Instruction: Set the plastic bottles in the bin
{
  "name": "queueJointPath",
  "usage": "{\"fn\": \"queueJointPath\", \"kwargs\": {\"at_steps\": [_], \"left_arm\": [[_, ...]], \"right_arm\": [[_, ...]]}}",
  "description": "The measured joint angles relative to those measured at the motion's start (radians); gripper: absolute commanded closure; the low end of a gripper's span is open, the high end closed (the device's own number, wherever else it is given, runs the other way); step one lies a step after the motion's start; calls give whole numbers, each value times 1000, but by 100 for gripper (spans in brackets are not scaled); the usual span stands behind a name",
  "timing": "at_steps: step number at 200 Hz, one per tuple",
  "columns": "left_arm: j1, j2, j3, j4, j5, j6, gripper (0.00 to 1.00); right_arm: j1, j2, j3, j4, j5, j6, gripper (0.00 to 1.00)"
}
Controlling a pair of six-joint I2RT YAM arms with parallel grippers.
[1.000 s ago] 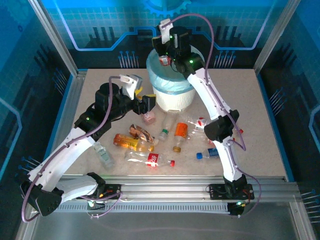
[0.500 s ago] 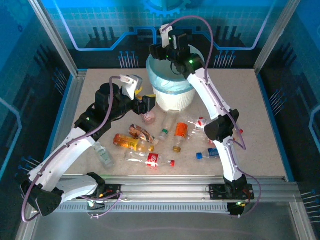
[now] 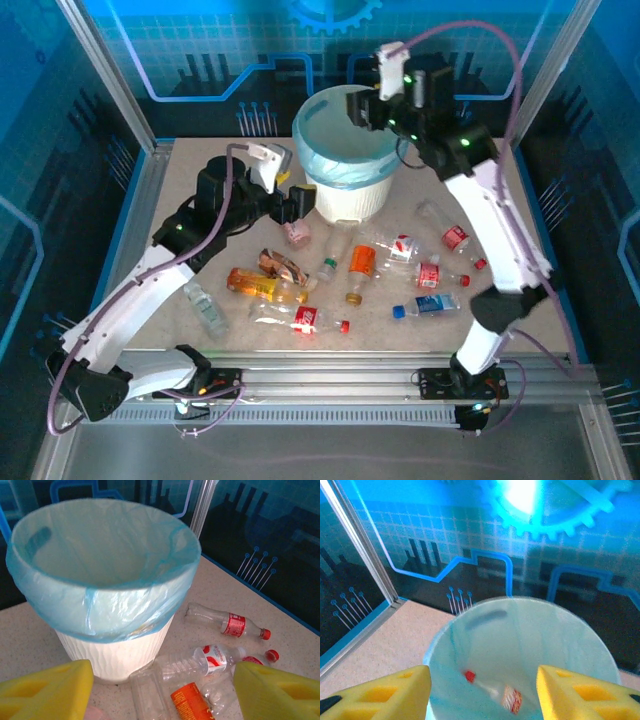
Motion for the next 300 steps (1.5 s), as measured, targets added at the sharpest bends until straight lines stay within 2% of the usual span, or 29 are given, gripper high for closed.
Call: {"fn": "queueJointPath", "kwargs": {"at_steps": [36, 62, 92, 120, 155, 193, 234, 262, 300], "left_arm": [[-202, 16, 97, -29, -59, 56, 25], [-318, 63, 112, -37, -84, 66, 25], [-413, 169, 119, -48, -98, 73, 25], [-475, 277, 154, -71, -98, 73, 25], [-513, 407, 262, -104, -96, 68, 24], [-518, 519, 368, -150, -75, 26, 23], [-534, 634, 455, -202, -52, -4, 22], [-542, 702, 508, -230, -20, -9, 22], [-543, 733, 542, -259, 13, -14, 21]], "right_arm": [[-128, -409, -544, 31, 51, 133, 35], [-218, -715, -890, 23, 119, 228, 37], [-317, -1011, -1179, -10, 166, 307, 41], [-413, -1157, -1374, -36, 182, 350, 44], [-582, -1146, -1532, 2, 94, 389, 46], [-841, -1017, -1653, 140, -153, 442, 45], [-1067, -923, -1715, 291, -372, 488, 42], [-1144, -827, -1718, 383, -476, 504, 41], [-1183, -706, -1718, 476, -540, 509, 35]]}}
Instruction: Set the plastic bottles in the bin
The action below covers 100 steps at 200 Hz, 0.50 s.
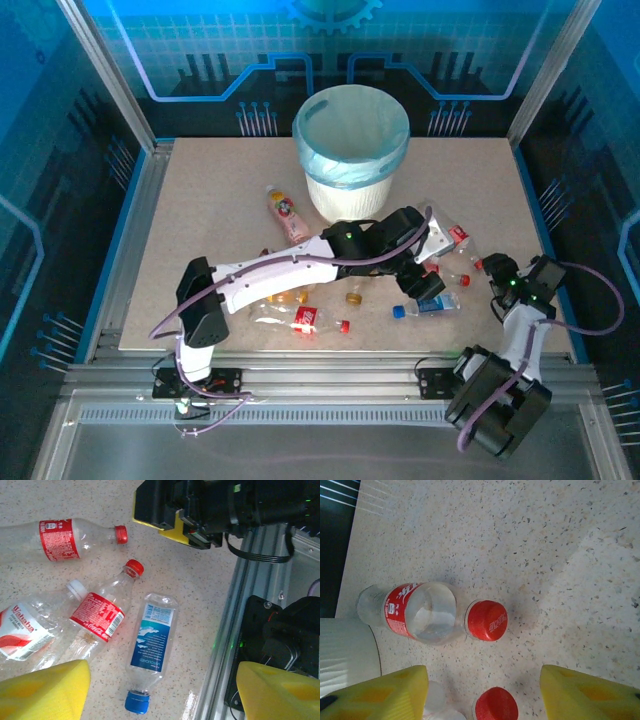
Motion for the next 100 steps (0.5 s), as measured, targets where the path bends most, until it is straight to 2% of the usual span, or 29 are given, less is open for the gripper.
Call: {"fn": "queueJointPath", "kwargs": {"at_steps": [50, 100], "left_arm": [[0, 48, 102, -43, 19, 11, 21], [0, 68, 118, -65, 23, 18, 20]], "right_arm": [[-2, 76, -32, 130, -21, 40, 33], [-4, 201, -46, 259, -69, 89, 33]]}}
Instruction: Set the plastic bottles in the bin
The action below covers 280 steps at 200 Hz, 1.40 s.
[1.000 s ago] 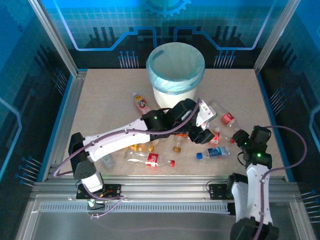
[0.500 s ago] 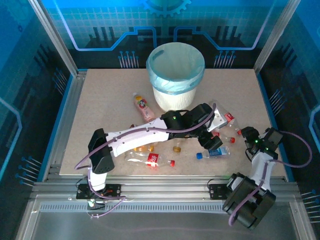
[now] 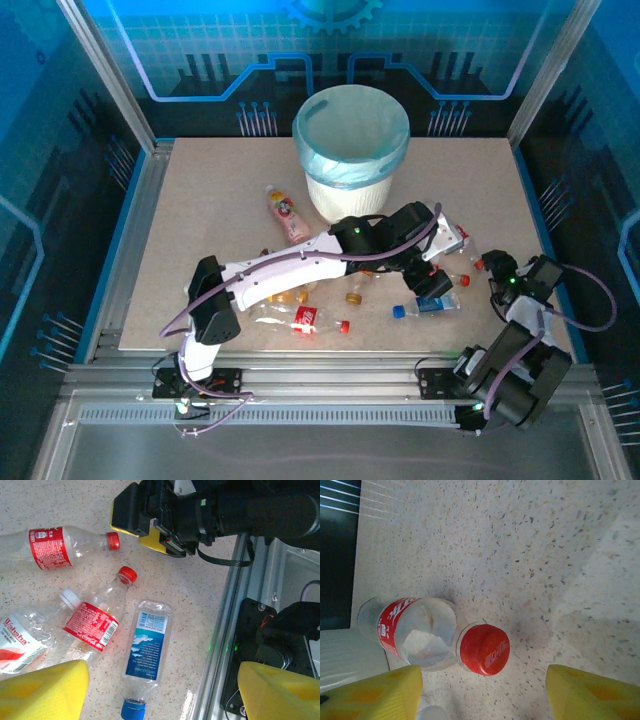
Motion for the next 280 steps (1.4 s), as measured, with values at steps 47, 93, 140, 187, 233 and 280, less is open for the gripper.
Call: {"fn": "queueJointPath", "kwargs": {"at_steps": [47, 93, 140, 187, 233, 280], "left_arm": [[0, 17, 1, -2, 0, 0, 20], [0, 27, 2, -2, -1, 0, 21], [0, 27, 0, 3, -16, -4, 21], [0, 27, -8, 37, -20, -11, 21], [0, 27, -20, 47, -20, -11, 21], [0, 28, -20, 51, -20, -11, 20]], "right_arm": [[0, 135, 1, 124, -65, 52, 33], [-1, 236, 23, 209, -128, 98, 33], [-1, 272, 36, 265, -172, 146, 34], [-1, 286, 48, 274, -178, 175, 28], [-1, 329, 58, 276, -177, 179, 27], [-5, 337, 37, 316, -193, 180, 29]]}}
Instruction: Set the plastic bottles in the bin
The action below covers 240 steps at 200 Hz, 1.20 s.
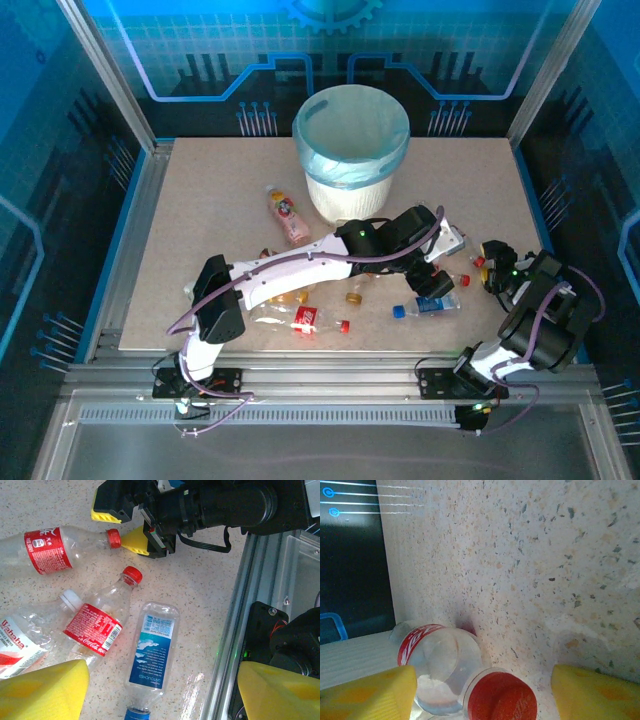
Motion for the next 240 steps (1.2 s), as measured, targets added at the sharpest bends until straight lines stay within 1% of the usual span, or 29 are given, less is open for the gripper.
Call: {"fn": "queueJointPath", "kwargs": {"at_steps": [78, 141, 185, 240], "left_arm": [[0, 15, 0, 3, 0, 0, 20], [0, 18, 0, 24, 0, 0, 20], [0, 18, -5, 29, 0, 0, 20], [0, 18, -41, 39, 0, 0, 20]], "right_arm": [[-6, 5, -42, 87, -19, 55, 33], [-2, 6, -49, 94, -45, 100, 34], [42, 4, -55, 101, -36, 135, 38], [62, 27, -56, 136, -19, 172, 44]]}}
